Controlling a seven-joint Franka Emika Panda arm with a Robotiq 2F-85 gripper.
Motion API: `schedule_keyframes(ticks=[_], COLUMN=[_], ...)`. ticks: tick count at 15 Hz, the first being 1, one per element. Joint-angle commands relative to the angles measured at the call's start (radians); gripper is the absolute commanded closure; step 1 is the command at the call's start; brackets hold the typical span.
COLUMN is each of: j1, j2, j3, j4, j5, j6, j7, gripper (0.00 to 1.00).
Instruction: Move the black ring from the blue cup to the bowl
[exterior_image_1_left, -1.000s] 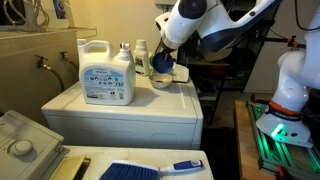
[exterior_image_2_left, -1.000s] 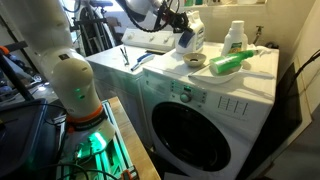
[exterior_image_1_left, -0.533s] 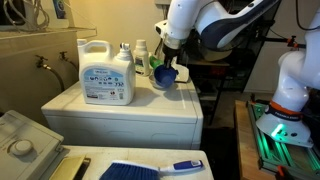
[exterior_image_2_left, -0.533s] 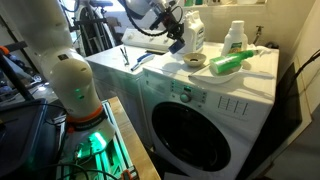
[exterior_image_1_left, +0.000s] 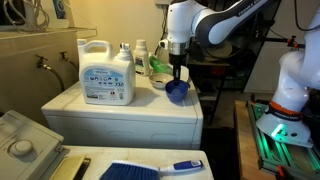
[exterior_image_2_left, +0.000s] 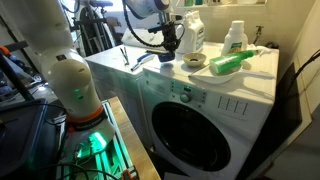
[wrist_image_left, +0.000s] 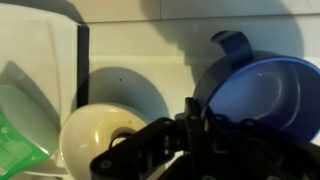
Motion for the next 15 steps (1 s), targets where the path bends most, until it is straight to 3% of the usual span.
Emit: schedule_keyframes(ticks=[1, 4, 5, 6, 9, 15], j1=[-0.019, -0.026, -0.028, -0.029, -0.033, -0.039], j2=[-0.024, -0.024, -0.019, -0.021, -0.039, -0.123], j3=[-0.017, -0.024, -0.024, -0.026, -0.031, -0.034], j4=[-0.070, -0.097, -0.098, -0.102, -0.100, -0.029], j5=[0.045, 0.069, 0.084, 0.092, 0.110, 0.147], j6=[0.084, 0.139, 0.137, 0.144, 0.162, 0.037], j7=[-0.026, -0.030, -0.030, -0.027, -0.013, -0.008], gripper=[0.99, 0.99, 0.90, 0.69, 0.47, 0.03])
